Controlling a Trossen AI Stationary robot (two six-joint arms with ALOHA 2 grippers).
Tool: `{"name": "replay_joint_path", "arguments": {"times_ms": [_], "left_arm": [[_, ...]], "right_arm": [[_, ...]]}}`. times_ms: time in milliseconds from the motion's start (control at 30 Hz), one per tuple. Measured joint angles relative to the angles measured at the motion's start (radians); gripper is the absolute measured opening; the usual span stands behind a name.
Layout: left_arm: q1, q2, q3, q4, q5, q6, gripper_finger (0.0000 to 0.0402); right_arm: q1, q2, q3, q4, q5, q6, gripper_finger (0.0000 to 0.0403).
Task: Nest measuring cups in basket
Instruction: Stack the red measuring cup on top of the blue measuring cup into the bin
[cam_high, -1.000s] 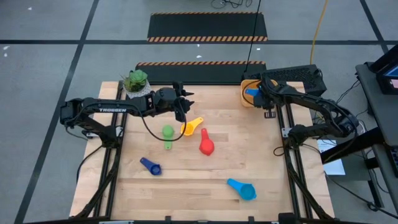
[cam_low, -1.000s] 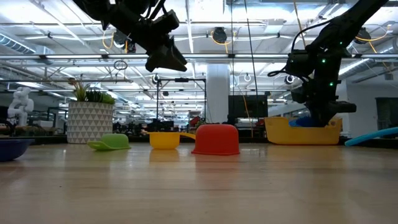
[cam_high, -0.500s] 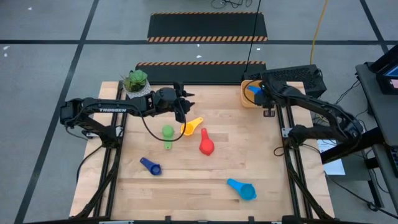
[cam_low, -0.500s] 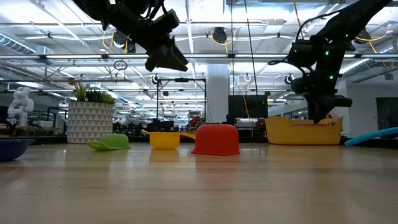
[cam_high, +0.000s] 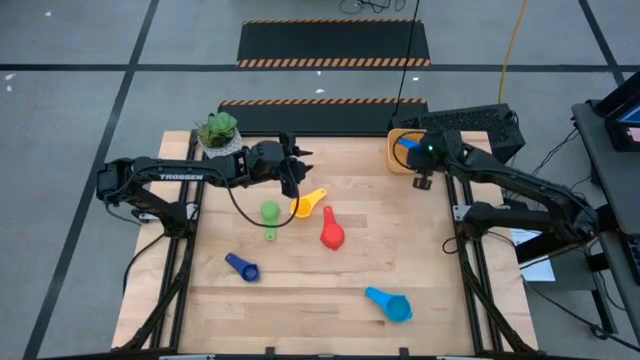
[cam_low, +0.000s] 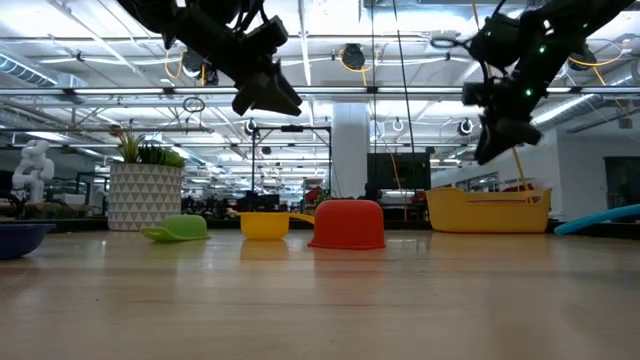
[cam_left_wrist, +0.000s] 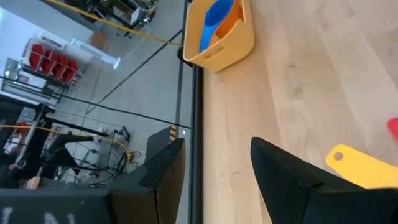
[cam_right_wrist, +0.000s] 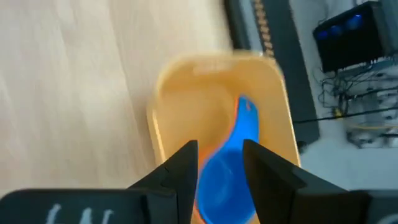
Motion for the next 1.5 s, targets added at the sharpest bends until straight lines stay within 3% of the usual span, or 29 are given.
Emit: {"name": "replay_joint_path", "arguments": {"times_ms": [267, 500, 600, 833, 1100, 1500], "left_arm": [[-0.061, -0.014, 0.001, -0.055, -0.001, -0.010, 0.0186], [-0.143, -0.018, 0.001, -0.091, 0.000, -0.052, 0.0186], [-0.182, -0.018, 0.001, -0.092, 0.023, -0.089, 0.0186], [-0.248, -0.018, 0.001, -0.146, 0.197, -0.272, 0.0186], [-0.306, -0.006, 0.001, -0.205, 0.199, -0.426, 0.0186], [-0.315, 0.103, -0.001, -0.166, 0.118, -0.402, 0.0186]], "right_arm": [[0.203, -0.055, 0.000, 0.024, -0.026, 0.519, 0.0121], [0.380, -0.054, 0.000, 0.065, -0.135, 0.725, 0.0121], [0.459, -0.054, 0.000, 0.094, -0.127, 0.746, 0.0121], [0.595, -0.034, 0.001, 0.200, -0.053, 0.741, 0.0121], [0.645, 0.023, 0.001, 0.307, -0.052, 0.738, 0.0121], [0.654, 0.233, 0.001, 0.424, -0.060, 0.711, 0.0121]]}}
